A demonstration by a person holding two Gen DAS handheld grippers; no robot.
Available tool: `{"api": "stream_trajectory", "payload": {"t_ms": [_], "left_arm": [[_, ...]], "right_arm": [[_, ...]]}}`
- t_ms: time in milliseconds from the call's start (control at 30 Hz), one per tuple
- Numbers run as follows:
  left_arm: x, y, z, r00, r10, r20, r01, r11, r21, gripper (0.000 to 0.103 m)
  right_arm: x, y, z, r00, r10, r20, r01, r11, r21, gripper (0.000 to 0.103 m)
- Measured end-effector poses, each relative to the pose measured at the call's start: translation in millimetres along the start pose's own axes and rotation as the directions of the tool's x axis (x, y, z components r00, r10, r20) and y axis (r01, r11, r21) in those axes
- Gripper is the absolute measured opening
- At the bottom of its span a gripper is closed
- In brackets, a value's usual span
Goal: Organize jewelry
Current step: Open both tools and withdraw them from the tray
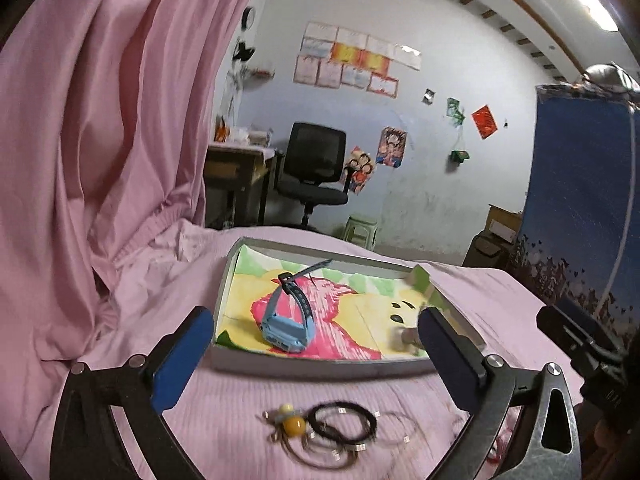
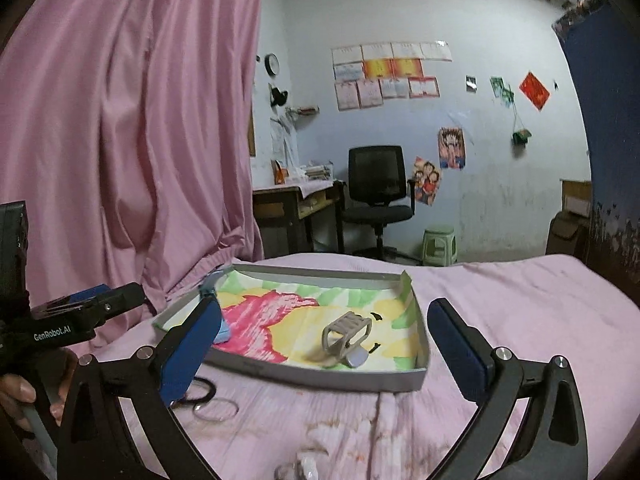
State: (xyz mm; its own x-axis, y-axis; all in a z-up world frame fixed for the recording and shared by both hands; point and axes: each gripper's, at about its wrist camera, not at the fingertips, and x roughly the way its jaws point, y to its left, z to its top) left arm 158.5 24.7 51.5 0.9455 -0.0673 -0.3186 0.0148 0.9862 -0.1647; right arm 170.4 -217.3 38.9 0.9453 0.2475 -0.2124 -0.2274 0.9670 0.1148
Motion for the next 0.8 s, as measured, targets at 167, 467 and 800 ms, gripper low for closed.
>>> {"api": "stream_trajectory", "payload": {"t_ms": [167, 467, 800], "left_arm": [[-26.9, -6.1, -16.8, 1.0, -0.003, 0.021, 0.003, 0.999, 0.045, 0.103], [-49.2, -5.6, -48.1, 0.999, -0.017, -0.038, 0.021, 0.996, 0.086, 0.103], [-21.1, 3.4, -63.8, 0.972, -0.034, -0.233, 0.057, 0.994, 0.094, 0.103]], "right_arm": [[-27.9, 1.8, -8.8, 1.0, -0.005, -0.013, 0.005, 1.0, -0.025, 0.102], [-44.1, -2.5, -38.3, 0.994, -0.006, -0.106, 0.001, 0.999, -0.052, 0.102], [-19.2, -20.7, -61.6, 0.953, 0.02, -0.302, -0.015, 1.0, 0.018, 0.102]]}}
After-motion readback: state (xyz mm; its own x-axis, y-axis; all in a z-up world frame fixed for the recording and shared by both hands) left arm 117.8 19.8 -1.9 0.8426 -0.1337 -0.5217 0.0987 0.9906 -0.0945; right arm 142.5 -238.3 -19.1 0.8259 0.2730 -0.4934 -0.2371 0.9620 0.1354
